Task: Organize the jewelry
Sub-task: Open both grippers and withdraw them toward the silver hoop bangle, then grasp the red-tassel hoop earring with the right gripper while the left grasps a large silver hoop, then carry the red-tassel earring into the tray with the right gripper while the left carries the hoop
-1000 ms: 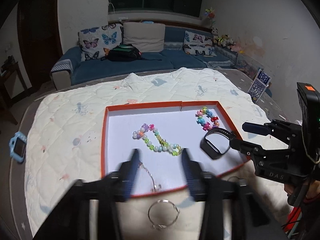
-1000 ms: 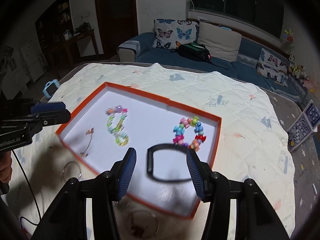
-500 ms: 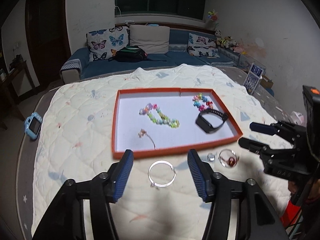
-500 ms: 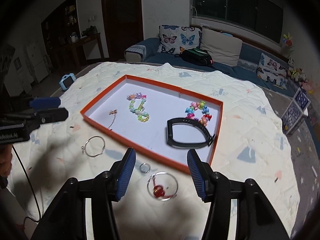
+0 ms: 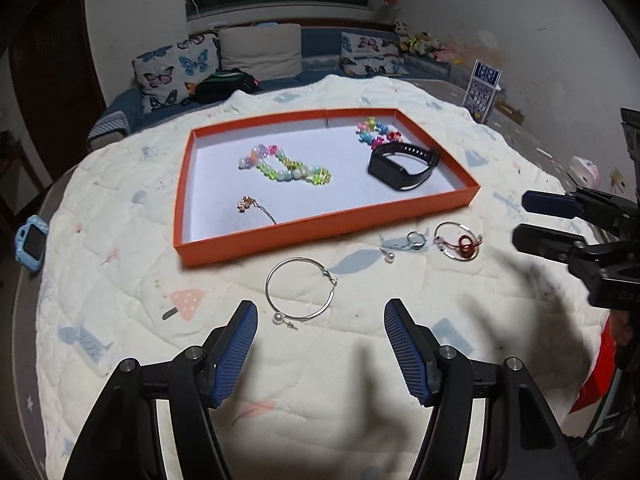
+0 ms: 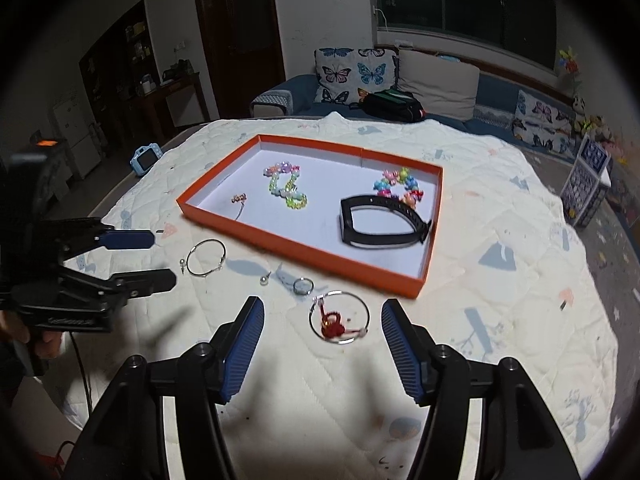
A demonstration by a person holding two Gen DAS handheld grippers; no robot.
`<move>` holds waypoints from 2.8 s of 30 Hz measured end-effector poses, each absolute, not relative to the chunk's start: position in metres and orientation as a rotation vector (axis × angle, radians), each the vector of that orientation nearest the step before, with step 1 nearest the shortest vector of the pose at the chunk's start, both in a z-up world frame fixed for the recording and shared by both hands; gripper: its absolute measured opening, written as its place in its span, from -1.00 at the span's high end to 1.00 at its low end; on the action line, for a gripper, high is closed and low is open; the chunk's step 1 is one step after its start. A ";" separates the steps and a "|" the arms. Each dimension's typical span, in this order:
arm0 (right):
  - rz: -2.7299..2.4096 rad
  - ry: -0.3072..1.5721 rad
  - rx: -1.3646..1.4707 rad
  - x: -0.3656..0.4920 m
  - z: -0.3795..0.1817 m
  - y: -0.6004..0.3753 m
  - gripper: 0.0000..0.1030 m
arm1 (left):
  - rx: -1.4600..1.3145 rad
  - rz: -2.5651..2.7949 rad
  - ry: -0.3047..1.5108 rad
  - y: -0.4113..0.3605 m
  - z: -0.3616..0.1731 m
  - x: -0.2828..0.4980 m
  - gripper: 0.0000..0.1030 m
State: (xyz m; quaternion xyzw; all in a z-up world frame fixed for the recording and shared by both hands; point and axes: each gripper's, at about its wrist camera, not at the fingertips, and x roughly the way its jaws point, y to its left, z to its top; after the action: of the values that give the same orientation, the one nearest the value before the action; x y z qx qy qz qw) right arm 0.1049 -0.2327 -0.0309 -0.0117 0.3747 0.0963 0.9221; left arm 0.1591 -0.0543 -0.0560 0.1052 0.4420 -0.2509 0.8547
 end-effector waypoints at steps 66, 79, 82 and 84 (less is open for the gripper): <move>0.261 0.890 -0.076 0.134 -0.061 -0.229 0.62 | 0.280 -0.581 0.906 -0.064 -0.088 0.201 0.00; 0.245 0.808 -0.052 0.135 -0.028 -0.237 0.61 | 0.234 -0.566 0.817 -0.061 -0.042 0.198 0.00; 0.241 0.786 -0.057 0.137 -0.020 -0.239 0.61 | 0.222 -0.556 0.796 -0.062 -0.030 0.204 0.00; 0.239 0.771 -0.058 0.141 -0.014 -0.240 0.61 | 0.214 -0.551 0.784 -0.063 -0.023 0.210 0.00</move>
State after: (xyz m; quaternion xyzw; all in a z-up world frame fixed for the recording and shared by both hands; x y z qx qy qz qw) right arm 0.1409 -0.2396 -0.0144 -0.0281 0.3751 0.1163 0.9192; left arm 0.2096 -0.0629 -0.0229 0.1026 0.3763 -0.2646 0.8819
